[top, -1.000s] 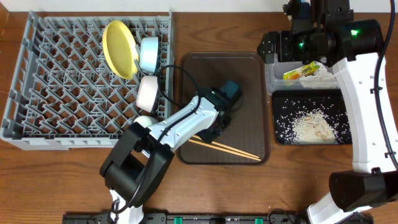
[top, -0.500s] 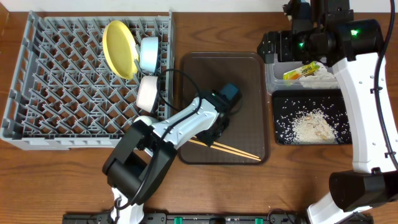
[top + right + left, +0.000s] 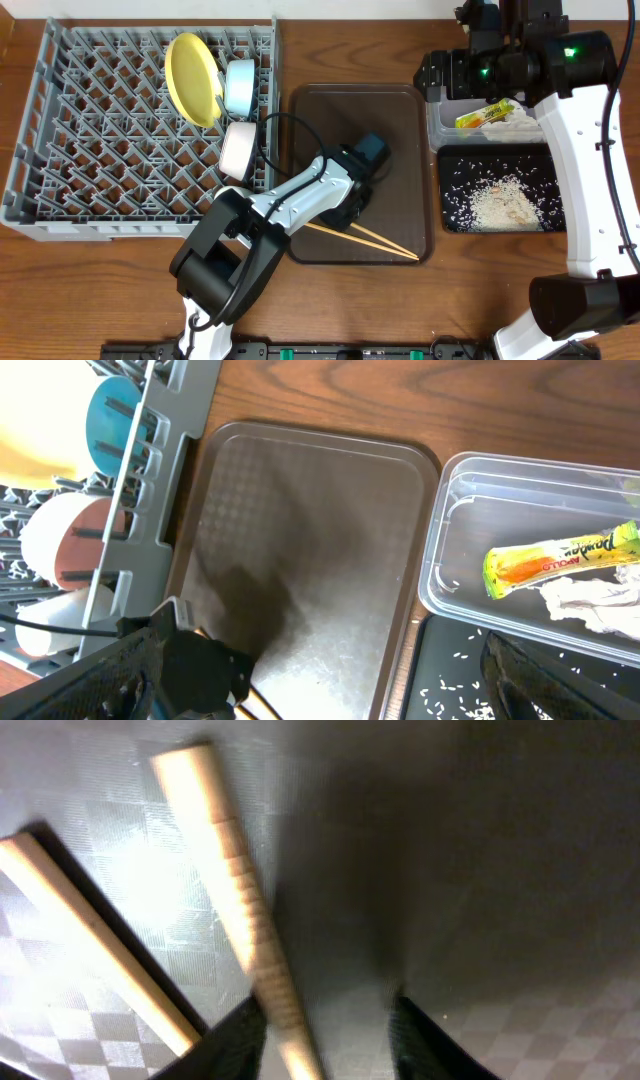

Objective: Sort waste into correct bins and load items into the dishwasher
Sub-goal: 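Carry the chopstick left and drop it into the dish rack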

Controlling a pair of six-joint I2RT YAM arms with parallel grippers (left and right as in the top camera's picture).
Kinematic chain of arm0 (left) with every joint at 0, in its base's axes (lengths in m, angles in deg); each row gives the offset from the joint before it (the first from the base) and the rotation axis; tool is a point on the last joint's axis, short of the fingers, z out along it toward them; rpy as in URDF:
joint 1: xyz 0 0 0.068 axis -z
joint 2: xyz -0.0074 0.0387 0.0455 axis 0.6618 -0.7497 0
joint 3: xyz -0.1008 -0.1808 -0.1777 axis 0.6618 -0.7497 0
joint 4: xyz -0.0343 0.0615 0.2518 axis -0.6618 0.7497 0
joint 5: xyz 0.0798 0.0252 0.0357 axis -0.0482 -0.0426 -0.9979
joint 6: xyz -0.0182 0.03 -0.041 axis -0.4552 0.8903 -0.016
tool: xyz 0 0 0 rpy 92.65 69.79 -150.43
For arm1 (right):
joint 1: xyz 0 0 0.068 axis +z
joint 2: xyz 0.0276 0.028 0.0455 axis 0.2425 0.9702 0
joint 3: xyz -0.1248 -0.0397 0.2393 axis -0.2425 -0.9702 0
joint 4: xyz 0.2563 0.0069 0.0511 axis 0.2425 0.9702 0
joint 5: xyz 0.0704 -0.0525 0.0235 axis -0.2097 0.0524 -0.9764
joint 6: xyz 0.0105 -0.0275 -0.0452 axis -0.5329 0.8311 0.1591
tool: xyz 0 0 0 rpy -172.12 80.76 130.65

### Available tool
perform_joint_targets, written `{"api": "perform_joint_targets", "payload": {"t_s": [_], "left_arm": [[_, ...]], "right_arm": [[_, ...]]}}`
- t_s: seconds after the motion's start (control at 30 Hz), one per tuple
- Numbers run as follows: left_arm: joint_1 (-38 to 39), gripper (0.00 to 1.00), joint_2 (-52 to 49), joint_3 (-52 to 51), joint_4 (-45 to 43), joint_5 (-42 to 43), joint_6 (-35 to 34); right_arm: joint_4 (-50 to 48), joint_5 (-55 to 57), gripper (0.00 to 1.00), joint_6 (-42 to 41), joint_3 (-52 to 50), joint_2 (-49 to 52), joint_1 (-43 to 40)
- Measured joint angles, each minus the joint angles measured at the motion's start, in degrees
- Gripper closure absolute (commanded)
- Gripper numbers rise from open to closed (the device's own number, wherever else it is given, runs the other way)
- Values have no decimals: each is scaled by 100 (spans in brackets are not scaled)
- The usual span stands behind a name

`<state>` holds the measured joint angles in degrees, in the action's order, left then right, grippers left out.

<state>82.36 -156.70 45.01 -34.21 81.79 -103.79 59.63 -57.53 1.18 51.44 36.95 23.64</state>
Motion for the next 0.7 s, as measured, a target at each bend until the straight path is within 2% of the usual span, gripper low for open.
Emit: {"api": "perform_joint_targets", "payload": {"t_s": [0.03,0.07,0.33,0.53,0.7], "left_arm": [[0,89,-2,0,0,13,11],[0,92,-7,0,-7,17,2],[-44,92,-17,0,-256,2,103],[-284,92,-15,0,-446,11,632],[-656,92,92,0,-1016,9,1283]], "right_arm": [[0,0,1,0,0,0,0],[0,0,1,0,0,0,0],[0,0,1,0,0,0,0],[0,0,1,0,0,0,0],[-2,0,1,0,0,0,0]]}}
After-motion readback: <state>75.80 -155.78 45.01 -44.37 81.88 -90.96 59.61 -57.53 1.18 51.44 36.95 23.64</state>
